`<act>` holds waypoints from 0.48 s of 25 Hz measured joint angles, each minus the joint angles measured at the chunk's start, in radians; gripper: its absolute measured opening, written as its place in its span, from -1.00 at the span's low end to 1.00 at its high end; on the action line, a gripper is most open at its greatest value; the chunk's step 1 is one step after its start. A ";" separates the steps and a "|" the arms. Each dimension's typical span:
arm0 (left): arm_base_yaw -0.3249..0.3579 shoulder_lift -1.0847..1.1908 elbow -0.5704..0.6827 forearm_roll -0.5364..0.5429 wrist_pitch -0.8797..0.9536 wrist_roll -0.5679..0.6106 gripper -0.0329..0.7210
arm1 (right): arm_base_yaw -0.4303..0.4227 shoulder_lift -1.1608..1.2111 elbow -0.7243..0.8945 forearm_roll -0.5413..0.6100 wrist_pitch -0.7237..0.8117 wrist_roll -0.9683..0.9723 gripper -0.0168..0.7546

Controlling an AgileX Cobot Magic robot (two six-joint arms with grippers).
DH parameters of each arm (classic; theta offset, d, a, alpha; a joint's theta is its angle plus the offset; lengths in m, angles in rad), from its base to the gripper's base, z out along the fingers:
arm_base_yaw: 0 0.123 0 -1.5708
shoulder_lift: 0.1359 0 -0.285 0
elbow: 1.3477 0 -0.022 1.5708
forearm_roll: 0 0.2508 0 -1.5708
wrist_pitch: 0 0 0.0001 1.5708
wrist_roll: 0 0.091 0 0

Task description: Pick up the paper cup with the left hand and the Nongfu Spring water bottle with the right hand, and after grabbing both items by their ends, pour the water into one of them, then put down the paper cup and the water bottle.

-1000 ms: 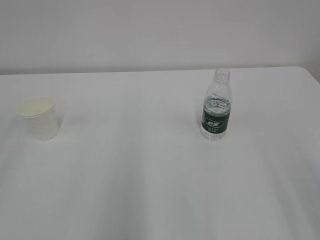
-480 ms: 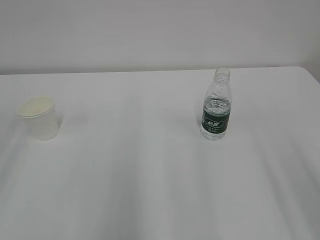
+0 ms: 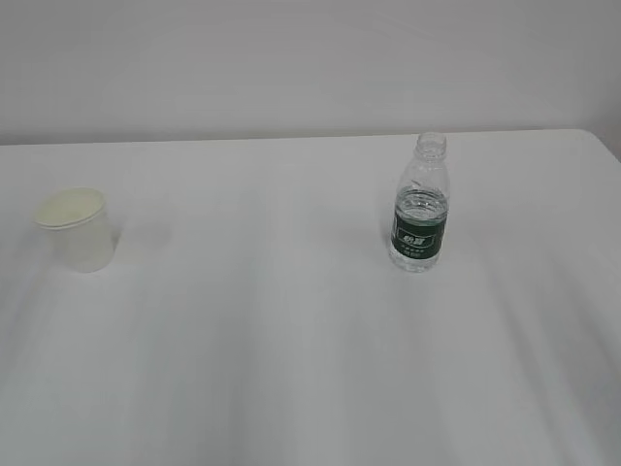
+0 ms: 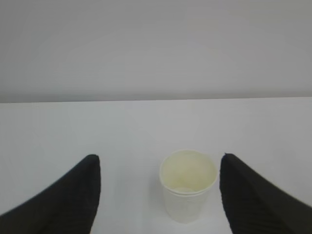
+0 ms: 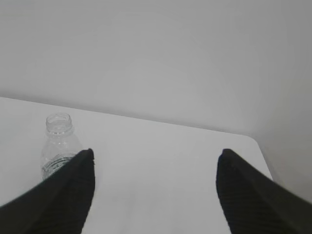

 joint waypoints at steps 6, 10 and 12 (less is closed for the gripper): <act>0.000 0.076 0.115 -0.042 -0.211 0.000 0.53 | 0.000 0.143 0.002 0.000 -0.102 0.012 0.57; 0.000 0.158 0.166 -0.071 -0.329 -0.005 0.53 | 0.000 0.269 0.036 0.000 -0.217 0.039 0.57; 0.000 0.188 0.168 -0.072 -0.343 -0.015 0.53 | 0.000 0.325 0.066 -0.003 -0.278 0.052 0.57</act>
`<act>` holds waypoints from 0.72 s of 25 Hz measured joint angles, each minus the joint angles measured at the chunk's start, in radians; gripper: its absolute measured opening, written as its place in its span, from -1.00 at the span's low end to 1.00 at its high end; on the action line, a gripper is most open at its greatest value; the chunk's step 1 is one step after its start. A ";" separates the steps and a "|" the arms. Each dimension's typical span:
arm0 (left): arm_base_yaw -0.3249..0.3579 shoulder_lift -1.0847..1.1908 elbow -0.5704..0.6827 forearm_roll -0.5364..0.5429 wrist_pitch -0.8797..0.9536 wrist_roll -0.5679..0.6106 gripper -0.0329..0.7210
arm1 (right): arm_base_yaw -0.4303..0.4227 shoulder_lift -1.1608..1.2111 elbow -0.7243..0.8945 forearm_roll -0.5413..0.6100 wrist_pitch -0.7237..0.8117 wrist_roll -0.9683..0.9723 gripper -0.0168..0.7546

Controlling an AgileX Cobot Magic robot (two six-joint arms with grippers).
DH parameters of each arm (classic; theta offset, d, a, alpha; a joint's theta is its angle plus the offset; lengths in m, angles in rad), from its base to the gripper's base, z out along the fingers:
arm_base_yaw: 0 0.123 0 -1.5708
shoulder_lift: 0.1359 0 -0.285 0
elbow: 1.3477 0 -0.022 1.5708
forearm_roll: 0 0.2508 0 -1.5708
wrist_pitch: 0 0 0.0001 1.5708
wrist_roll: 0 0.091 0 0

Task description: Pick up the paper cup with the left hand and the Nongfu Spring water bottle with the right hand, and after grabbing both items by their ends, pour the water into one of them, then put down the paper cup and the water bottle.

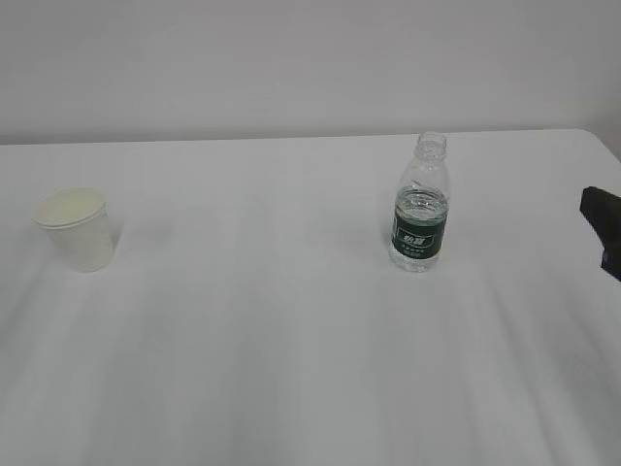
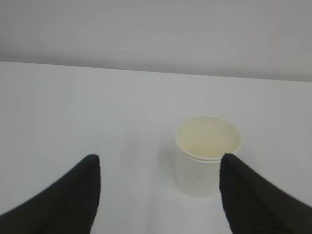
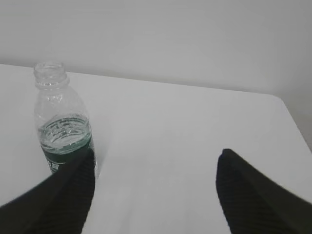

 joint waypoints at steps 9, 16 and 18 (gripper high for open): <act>-0.068 0.122 0.114 0.025 -0.148 -0.071 0.52 | 0.000 0.143 0.086 -0.019 -0.212 0.023 0.57; -0.160 0.252 0.260 0.055 -0.389 -0.082 0.51 | 0.000 0.253 0.166 -0.096 -0.374 0.059 0.57; -0.164 0.276 0.260 0.068 -0.423 -0.083 0.51 | 0.000 0.279 0.206 -0.099 -0.463 0.059 0.57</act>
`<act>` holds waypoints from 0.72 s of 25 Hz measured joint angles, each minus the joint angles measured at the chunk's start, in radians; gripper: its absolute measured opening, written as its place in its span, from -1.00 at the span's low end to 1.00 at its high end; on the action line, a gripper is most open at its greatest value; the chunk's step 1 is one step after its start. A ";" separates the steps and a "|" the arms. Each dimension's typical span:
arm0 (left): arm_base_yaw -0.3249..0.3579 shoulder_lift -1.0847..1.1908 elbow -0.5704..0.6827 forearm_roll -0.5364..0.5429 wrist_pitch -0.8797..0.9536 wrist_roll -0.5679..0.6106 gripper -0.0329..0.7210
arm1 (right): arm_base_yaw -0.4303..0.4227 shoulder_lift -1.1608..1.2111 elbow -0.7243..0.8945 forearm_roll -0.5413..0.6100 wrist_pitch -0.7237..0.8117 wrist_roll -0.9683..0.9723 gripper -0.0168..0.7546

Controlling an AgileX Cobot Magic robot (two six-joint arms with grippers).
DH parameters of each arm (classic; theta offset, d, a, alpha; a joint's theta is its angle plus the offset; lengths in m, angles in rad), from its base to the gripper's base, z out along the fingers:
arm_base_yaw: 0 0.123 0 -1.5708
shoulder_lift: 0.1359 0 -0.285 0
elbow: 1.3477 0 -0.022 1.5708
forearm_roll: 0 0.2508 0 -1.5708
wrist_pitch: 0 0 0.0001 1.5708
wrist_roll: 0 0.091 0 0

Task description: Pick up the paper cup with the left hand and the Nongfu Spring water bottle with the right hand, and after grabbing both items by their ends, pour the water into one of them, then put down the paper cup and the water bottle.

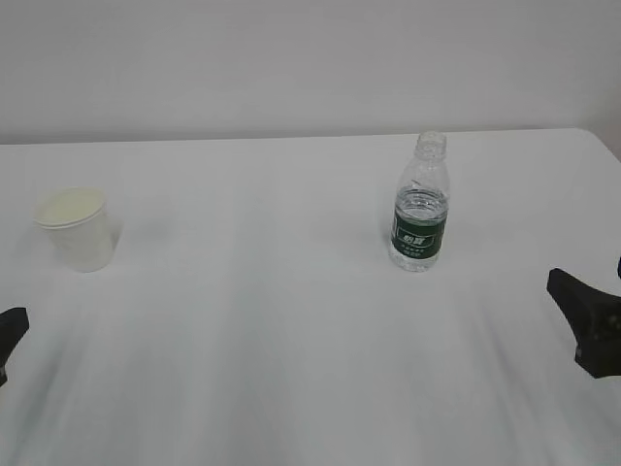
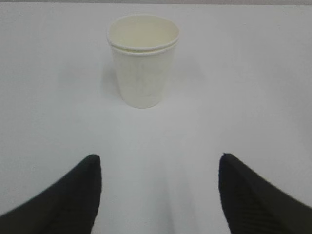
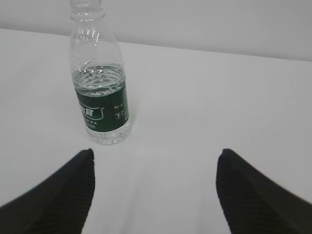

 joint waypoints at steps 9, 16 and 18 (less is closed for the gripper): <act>-0.002 0.054 0.000 0.047 -0.139 -0.002 0.51 | 0.000 0.086 0.081 -0.011 -0.149 0.002 0.57; -0.002 0.070 0.000 0.052 -0.154 -0.002 0.51 | 0.000 0.135 0.072 -0.056 -0.156 0.002 0.57; -0.002 0.074 0.000 0.052 -0.154 -0.002 0.50 | 0.000 0.157 0.060 -0.064 -0.156 0.002 0.57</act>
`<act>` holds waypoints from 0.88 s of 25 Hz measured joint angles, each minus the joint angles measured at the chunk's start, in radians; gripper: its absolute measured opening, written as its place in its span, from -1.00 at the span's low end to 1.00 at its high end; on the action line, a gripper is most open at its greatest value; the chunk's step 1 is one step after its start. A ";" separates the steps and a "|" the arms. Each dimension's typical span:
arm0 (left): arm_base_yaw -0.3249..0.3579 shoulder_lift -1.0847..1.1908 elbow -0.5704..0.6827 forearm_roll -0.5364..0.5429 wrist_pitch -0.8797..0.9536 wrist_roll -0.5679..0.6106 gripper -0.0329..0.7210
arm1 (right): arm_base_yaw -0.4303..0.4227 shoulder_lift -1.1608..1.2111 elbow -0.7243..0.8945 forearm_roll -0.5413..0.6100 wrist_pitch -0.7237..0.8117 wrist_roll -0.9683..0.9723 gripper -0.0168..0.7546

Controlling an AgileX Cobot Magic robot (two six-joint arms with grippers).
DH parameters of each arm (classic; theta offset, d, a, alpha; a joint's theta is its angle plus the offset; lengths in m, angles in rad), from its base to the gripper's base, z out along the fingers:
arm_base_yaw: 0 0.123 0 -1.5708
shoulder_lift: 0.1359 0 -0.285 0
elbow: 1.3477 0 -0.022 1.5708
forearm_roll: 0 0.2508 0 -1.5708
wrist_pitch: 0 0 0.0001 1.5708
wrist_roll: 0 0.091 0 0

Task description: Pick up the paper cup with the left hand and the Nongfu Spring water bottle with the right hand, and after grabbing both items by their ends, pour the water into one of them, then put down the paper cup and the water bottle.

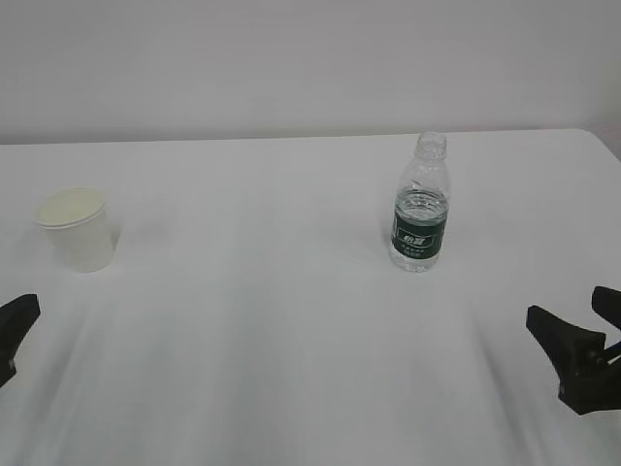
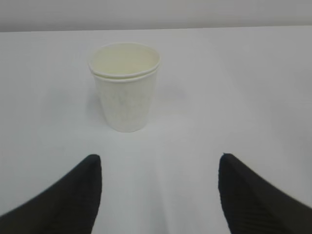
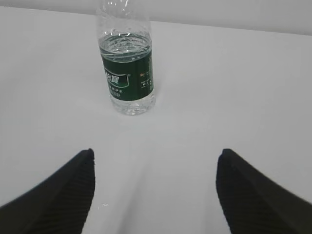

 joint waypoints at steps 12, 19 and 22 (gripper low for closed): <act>0.000 0.041 0.000 0.002 -0.002 0.000 0.50 | 0.000 0.130 -0.097 -0.026 0.000 0.000 0.57; 0.000 0.041 -0.002 -0.023 -0.004 0.000 0.50 | 0.000 0.189 -0.168 -0.066 0.000 -0.007 0.57; 0.000 0.041 -0.011 -0.024 -0.004 0.000 0.50 | 0.000 0.225 -0.198 -0.072 0.000 -0.053 0.57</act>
